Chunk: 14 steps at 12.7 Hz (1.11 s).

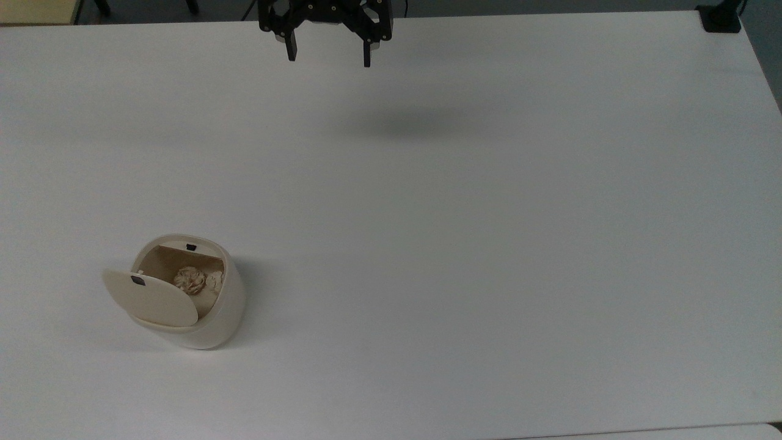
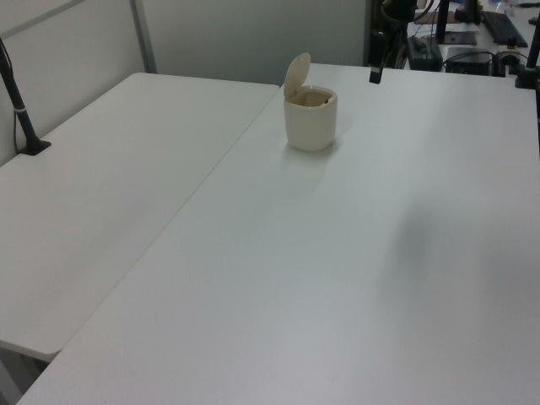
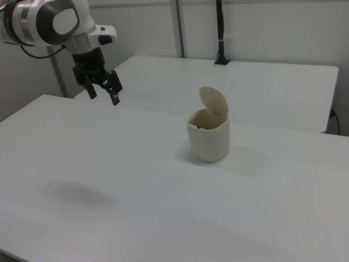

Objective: Close the trash bin

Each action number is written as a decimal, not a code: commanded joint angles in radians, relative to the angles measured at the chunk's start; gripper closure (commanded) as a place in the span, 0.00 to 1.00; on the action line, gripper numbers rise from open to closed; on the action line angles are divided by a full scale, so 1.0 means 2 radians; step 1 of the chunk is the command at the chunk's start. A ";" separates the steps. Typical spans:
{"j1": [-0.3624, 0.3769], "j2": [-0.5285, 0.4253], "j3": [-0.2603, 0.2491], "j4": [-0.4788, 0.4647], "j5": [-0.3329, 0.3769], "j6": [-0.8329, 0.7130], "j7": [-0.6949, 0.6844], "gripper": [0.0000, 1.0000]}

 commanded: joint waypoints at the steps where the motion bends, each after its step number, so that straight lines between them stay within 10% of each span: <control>1: 0.011 0.000 -0.011 0.009 0.001 -0.019 -0.010 0.00; 14: 0.010 0.006 -0.011 0.010 0.006 -0.013 -0.009 0.00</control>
